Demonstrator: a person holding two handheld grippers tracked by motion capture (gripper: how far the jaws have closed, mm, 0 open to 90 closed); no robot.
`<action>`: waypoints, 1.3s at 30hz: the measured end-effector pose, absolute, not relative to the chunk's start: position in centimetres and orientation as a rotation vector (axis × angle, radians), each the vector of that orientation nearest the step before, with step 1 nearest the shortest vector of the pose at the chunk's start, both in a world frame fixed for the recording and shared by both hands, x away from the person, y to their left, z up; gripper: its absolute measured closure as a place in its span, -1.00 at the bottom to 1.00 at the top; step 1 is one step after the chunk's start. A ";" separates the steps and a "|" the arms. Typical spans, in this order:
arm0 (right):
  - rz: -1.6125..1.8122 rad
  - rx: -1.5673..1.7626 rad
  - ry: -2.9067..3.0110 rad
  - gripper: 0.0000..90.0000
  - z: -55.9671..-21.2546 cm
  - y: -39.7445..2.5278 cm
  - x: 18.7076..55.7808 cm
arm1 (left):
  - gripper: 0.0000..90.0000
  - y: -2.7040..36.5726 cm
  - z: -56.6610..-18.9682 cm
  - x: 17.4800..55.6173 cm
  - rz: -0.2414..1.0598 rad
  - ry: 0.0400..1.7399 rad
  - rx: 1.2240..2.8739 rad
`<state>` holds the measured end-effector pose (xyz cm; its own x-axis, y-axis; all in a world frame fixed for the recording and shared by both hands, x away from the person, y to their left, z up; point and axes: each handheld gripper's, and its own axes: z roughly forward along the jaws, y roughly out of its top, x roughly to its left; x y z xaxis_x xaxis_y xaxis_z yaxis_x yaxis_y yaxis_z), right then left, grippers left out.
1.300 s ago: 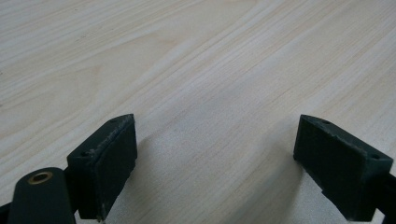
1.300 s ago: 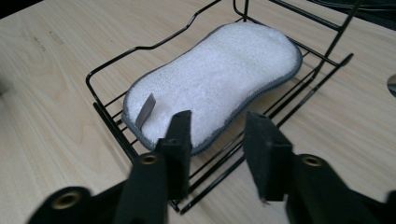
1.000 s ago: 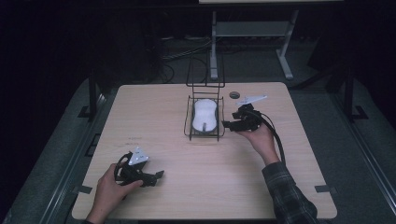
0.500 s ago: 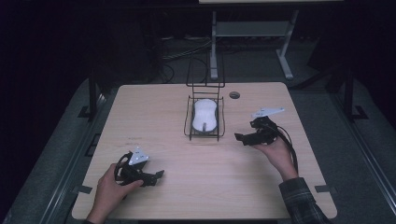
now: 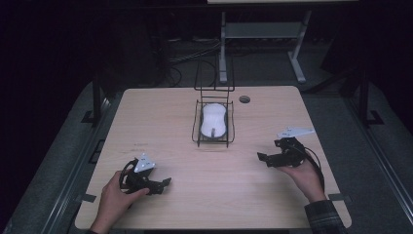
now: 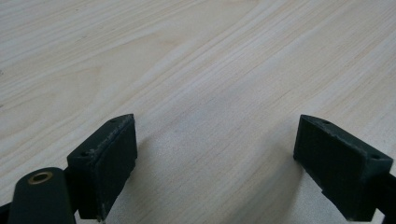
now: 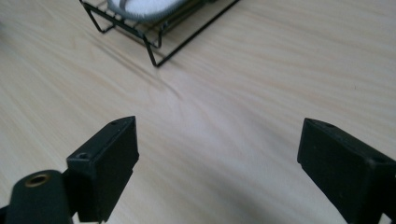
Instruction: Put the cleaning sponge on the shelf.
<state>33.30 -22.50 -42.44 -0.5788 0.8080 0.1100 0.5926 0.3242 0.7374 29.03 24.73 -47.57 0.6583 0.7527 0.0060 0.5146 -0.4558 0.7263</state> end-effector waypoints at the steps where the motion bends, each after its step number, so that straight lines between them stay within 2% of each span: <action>1: 1.105 1.274 2.314 -0.78 -42.7 -22.7 33.0 | -0.72 24.7 -47.6 29.0 0.428 0.977 2.159; 21: 0.945 1.318 2.287 -0.93 -46.9 -25.6 28.4 | -0.72 24.7 -47.6 29.0 0.429 0.976 2.160; 39: 0.963 1.287 2.281 -0.94 -48.3 -26.4 27.2 | -0.72 24.7 -47.6 29.0 0.428 0.976 2.159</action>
